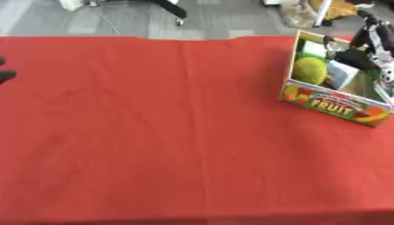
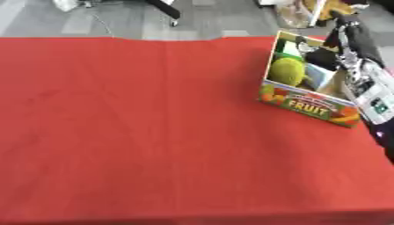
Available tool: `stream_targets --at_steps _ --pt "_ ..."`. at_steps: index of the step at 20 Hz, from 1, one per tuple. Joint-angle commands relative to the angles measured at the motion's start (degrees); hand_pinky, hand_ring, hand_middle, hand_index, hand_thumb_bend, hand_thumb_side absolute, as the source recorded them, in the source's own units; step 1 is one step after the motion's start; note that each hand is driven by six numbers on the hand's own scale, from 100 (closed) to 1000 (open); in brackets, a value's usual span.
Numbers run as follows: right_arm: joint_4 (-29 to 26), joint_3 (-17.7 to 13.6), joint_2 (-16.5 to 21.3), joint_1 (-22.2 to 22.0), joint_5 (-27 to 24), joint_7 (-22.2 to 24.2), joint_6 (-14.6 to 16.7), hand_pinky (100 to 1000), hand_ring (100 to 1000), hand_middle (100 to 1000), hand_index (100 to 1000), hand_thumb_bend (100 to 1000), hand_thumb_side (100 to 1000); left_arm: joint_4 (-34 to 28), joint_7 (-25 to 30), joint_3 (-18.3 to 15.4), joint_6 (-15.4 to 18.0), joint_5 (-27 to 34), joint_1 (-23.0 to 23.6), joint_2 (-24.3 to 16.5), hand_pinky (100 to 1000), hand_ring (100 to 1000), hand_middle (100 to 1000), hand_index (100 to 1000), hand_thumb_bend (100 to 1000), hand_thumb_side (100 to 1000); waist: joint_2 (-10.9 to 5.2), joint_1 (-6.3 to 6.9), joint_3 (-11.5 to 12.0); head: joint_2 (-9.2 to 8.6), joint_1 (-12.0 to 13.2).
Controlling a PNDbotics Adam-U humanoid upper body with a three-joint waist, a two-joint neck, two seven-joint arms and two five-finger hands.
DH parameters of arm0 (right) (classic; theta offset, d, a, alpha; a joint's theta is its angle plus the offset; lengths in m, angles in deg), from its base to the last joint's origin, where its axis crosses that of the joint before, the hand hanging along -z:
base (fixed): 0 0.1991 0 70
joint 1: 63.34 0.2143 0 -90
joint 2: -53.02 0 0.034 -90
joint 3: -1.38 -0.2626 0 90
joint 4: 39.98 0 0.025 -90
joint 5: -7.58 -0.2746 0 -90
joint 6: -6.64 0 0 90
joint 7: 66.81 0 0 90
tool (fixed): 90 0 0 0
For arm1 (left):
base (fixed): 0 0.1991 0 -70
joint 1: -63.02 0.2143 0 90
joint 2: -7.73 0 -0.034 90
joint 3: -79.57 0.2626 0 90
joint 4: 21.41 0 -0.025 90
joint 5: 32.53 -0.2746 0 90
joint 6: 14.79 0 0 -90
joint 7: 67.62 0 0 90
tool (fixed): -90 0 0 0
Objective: Pick up the objects with one hand, pass them to the other hand, and then place them into the box on the other side of the table.
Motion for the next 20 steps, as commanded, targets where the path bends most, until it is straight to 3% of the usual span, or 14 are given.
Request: stream_targets --at_steps 1,5,8,13,20 --pt "-1.4 -0.6 2.5 0.9 2.2 6.7 -1.0 636 738 632 1000 364 677 -0.7 0.2 -0.1 -0.1 0.2 0.0 -0.5 899 721 729 821 395 742 -1.57 -0.22 0.1 -0.10 0.3" --pt "-2.4 -1.7 3.0 0.7 4.0 11.5 -2.4 648 761 677 1000 355 667 -0.7 0.3 -0.1 -0.3 0.3 0.0 -0.6 901 720 728 821 396 742 -1.69 -0.37 0.1 -0.10 0.4" --pt "-4.7 -3.2 3.4 -0.1 3.6 10.0 -2.6 628 758 668 1000 333 639 -0.7 0.1 -0.3 -0.6 0.4 0.3 -0.4 899 717 730 820 393 747 -1.78 -0.35 -0.1 -0.10 0.7" --pt "-12.4 -6.1 4.6 -3.9 -0.6 0.8 -2.0 586 742 637 1000 302 559 -0.7 -0.1 -0.4 -0.9 0.3 0.6 -0.1 900 713 727 819 394 748 -1.76 -0.29 -0.1 -0.10 1.3" --pt "-30.3 -10.8 3.3 -14.7 -5.9 -14.3 -1.3 552 722 626 1000 232 475 -0.7 -0.9 -0.3 -2.0 -1.4 0.8 0.6 899 709 721 816 386 753 -1.58 -0.48 -0.8 -0.10 2.5"
